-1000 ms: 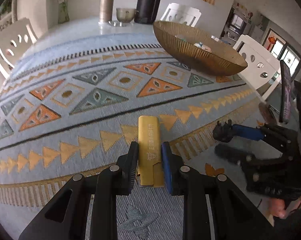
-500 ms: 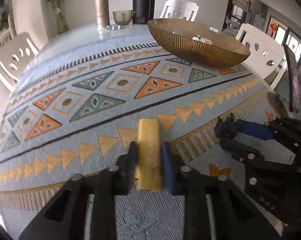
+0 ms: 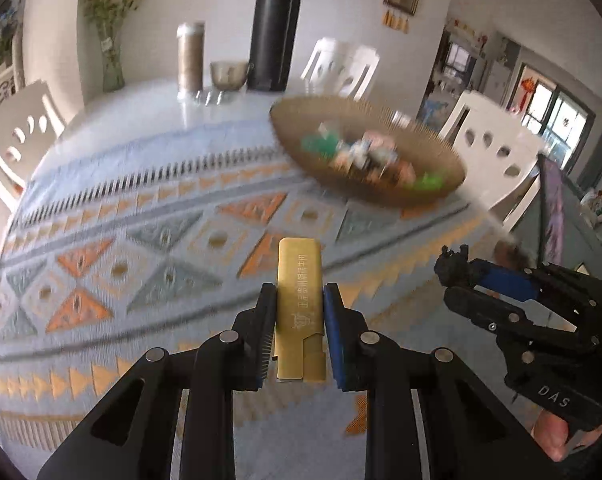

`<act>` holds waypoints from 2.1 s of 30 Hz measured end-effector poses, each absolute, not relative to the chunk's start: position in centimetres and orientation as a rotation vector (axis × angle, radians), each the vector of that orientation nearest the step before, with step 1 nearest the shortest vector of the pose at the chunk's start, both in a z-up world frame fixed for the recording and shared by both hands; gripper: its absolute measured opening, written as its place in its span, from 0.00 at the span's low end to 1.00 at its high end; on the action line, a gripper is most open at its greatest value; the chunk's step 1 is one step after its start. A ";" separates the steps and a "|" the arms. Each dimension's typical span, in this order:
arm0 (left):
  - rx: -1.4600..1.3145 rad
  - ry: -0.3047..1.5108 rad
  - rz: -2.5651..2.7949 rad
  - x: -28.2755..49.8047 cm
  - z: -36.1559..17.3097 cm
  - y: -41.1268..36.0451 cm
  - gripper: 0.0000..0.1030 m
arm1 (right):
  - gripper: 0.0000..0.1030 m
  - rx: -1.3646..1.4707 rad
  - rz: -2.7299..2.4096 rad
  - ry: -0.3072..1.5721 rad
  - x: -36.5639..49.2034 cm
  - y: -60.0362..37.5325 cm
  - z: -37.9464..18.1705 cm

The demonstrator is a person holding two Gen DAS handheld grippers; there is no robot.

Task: Organize rigid objects

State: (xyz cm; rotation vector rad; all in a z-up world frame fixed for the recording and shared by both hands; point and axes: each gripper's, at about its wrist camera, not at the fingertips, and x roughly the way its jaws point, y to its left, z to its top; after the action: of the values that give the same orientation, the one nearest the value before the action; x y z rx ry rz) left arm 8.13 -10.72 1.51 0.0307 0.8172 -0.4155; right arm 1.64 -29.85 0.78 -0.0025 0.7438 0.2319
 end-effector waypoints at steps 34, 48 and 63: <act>0.061 0.675 -0.412 14.2 7.3 -13.9 0.33 | 0.48 0.226 -0.016 0.685 12.6 -38.9 7.9; -0.059 0.467 -0.101 1.0 11.6 -0.4 0.83 | 0.48 0.066 0.306 0.611 4.5 -23.9 8.5; -0.016 0.551 0.090 1.5 0.3 -0.8 0.84 | 0.48 0.000 0.267 0.690 5.2 -20.4 -1.8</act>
State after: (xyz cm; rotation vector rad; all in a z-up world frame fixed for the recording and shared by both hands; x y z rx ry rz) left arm 1.52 -0.78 0.33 -0.0156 0.5511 0.0898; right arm 5.15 -20.45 -1.84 -0.0002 0.6902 0.2672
